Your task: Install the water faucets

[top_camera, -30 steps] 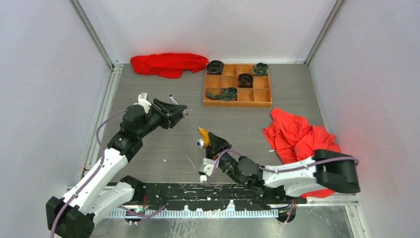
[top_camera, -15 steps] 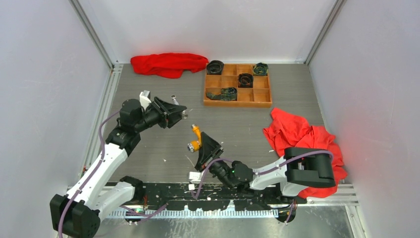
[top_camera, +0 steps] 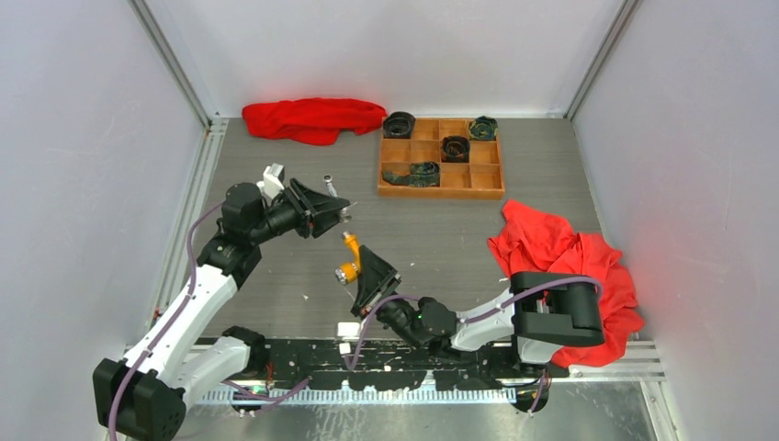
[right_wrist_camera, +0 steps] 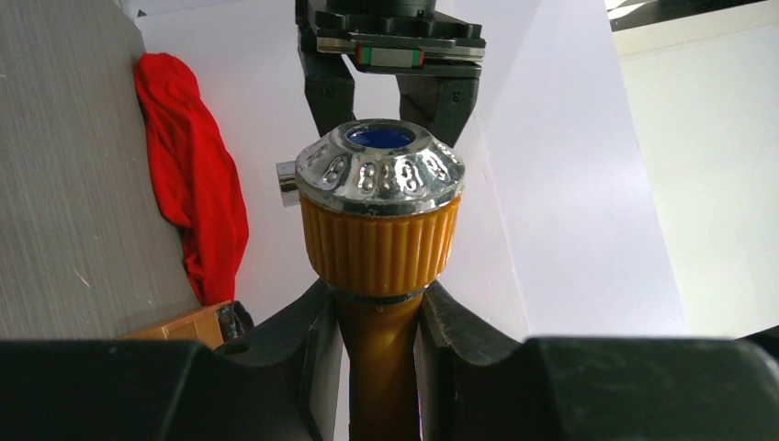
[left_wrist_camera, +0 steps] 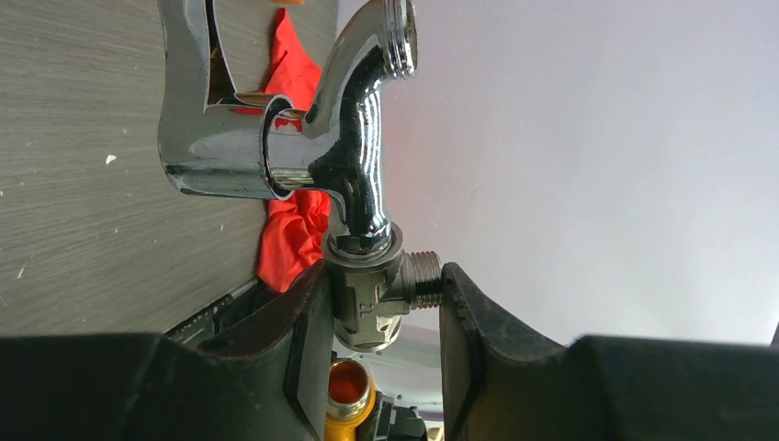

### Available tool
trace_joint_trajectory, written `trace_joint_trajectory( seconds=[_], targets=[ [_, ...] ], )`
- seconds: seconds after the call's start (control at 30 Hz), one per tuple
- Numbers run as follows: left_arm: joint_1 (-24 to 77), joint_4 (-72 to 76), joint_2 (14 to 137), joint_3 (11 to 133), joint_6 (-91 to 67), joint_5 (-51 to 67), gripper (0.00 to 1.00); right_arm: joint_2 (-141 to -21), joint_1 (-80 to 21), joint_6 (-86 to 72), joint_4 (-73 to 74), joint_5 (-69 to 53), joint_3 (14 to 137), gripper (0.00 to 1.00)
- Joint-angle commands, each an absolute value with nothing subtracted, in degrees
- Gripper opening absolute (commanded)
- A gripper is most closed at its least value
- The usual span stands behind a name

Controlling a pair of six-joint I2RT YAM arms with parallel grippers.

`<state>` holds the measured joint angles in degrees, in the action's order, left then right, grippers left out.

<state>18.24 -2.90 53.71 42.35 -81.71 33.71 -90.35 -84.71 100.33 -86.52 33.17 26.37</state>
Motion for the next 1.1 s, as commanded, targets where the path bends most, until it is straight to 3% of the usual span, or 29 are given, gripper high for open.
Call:
trace_joint_trajectory(
  seconds=[0.0, 1.07],
  targets=[
    [17.89, 5.45, 51.12, 42.21, -80.95, 35.64, 0.0, -90.82, -84.84, 99.91, -97.3, 32.91, 29.29, 0.01],
    [17.86, 3.78, 49.91, 42.23, -77.72, 36.19, 0.0, -92.93, -81.95, 98.52, -97.24, 34.95, 33.35, 0.01]
  ],
)
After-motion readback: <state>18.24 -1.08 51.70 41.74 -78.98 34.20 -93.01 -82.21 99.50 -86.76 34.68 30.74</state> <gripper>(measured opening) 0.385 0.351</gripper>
